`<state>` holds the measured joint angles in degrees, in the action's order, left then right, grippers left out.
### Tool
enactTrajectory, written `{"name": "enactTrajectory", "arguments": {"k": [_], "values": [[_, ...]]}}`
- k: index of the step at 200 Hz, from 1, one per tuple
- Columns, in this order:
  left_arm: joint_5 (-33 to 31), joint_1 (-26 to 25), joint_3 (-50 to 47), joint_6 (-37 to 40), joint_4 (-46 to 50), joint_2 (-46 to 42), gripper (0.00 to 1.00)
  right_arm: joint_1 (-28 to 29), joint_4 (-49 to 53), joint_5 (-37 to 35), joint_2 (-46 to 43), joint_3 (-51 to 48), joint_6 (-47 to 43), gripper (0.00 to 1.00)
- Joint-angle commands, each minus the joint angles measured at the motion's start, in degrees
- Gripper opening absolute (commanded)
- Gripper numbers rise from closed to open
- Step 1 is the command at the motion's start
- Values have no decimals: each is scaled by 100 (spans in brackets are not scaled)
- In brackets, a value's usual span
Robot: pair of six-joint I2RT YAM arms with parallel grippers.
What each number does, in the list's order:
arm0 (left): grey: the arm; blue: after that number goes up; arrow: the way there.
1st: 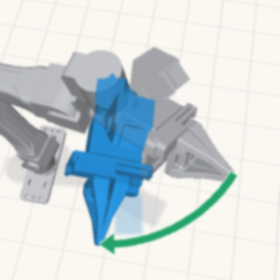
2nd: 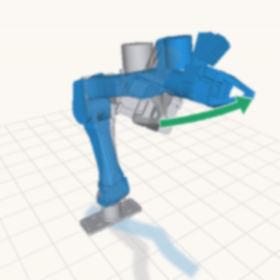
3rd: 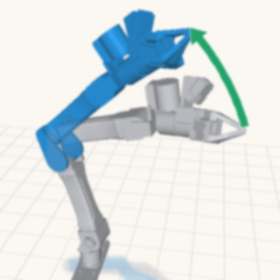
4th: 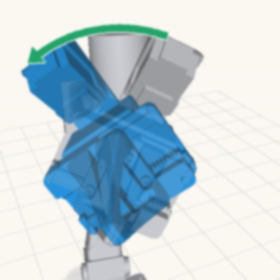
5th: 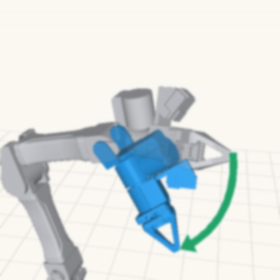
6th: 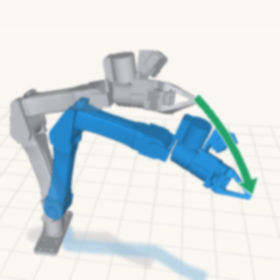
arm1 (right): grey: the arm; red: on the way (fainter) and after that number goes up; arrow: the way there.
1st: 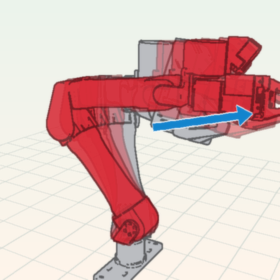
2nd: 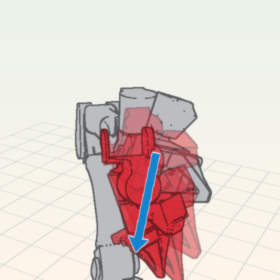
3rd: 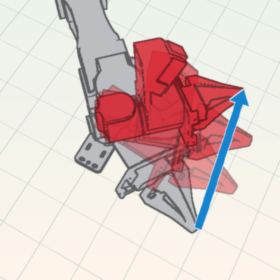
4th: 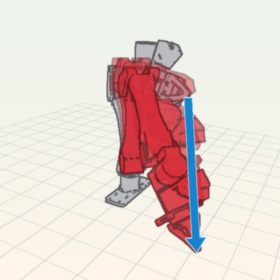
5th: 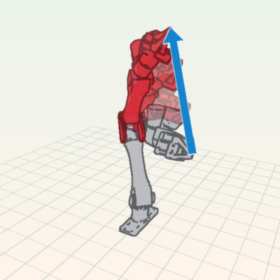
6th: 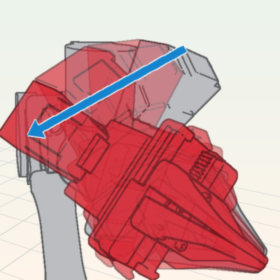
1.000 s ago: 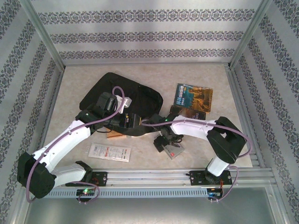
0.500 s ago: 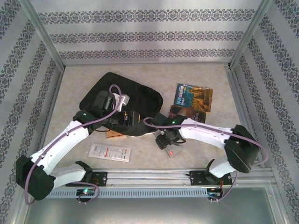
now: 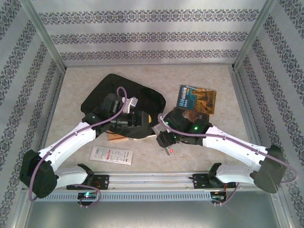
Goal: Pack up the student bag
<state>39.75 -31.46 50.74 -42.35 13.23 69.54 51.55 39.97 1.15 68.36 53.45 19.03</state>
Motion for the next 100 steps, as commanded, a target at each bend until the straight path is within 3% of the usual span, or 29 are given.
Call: {"name": "enactTrajectory", "arguments": {"k": [1,100], "values": [[208,-125,-106,-428,-736,76,83,57,-325,206,-214,89,-92,70],[384,-584,-297,-960,-1789,633,79,57,-532,247,-46,300,-127,70]]}}
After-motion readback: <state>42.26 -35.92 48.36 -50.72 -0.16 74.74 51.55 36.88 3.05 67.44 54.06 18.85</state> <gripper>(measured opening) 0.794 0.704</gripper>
